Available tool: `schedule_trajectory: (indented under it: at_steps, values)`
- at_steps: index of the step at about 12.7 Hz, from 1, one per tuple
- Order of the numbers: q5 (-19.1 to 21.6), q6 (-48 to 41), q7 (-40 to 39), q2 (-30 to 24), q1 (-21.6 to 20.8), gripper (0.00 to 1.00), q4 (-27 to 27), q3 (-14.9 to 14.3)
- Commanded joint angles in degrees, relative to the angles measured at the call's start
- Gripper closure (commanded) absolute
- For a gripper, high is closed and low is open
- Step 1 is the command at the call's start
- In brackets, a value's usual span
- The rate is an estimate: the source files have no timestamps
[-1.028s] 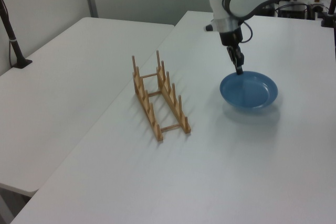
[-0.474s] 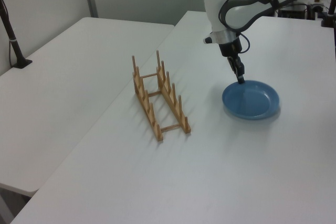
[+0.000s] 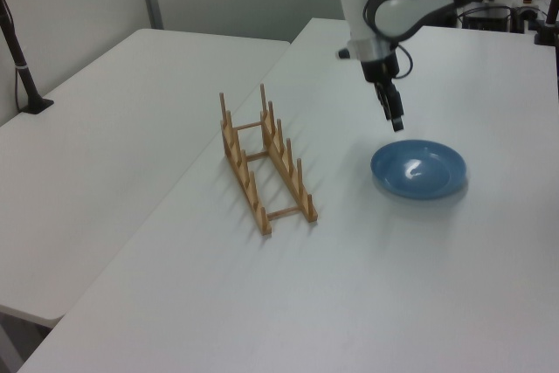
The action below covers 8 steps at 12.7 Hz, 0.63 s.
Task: Pick plate from plate rack
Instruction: 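Open the gripper, release the plate, and raise the gripper away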
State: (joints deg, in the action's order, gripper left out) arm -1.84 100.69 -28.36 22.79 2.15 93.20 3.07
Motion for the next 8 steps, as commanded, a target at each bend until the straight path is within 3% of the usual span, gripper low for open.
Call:
schedule_trajectory:
  at_steps: [1,4,8]
  values:
    - [-0.62,-1.9,11.17,-9.49,-0.05,0.0,0.93,-0.26]
    - [-1.77,-3.74,23.4,-16.96,-0.13,0.0,0.93,-1.75]
    - [-1.07,-6.12,28.53,-22.52,-0.66,0.0,1.1,-3.42]
